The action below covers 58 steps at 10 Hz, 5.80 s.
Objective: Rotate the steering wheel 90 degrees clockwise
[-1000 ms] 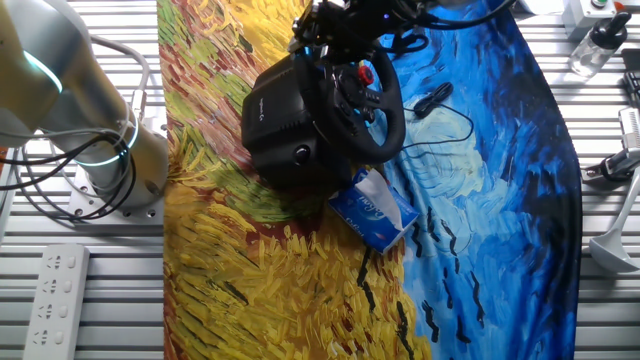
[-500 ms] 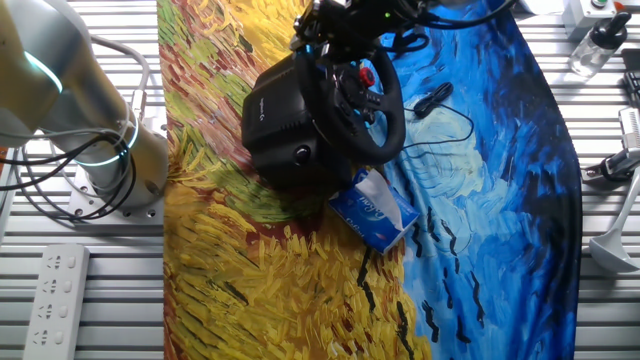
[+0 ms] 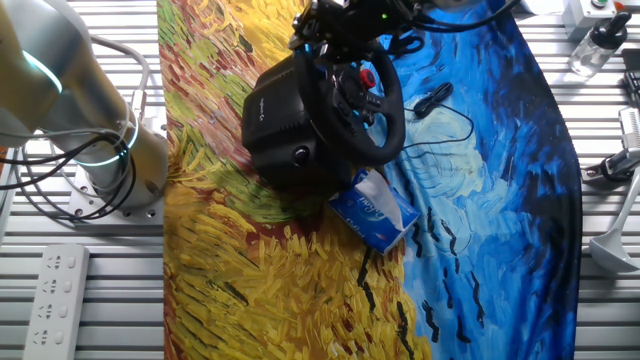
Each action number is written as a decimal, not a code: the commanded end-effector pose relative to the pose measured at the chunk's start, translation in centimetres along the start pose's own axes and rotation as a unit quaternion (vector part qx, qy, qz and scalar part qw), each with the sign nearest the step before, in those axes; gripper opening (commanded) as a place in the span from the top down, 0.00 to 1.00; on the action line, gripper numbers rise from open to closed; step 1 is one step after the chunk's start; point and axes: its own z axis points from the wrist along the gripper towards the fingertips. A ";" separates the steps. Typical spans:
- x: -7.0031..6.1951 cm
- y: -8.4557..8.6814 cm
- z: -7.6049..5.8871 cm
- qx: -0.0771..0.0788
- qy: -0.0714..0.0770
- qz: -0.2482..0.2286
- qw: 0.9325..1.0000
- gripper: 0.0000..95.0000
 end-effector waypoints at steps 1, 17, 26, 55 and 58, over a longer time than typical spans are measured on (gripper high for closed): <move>0.0 -0.1 0.1 0.002 -0.002 0.005 1.000 1.00; -1.4 0.3 0.9 -0.004 -0.014 0.032 0.999 1.00; -2.9 0.7 1.8 0.005 -0.027 0.078 0.997 1.00; -5.9 0.2 2.4 0.040 -0.059 0.203 0.977 1.00; -6.4 0.1 2.0 0.041 -0.058 0.213 0.975 1.00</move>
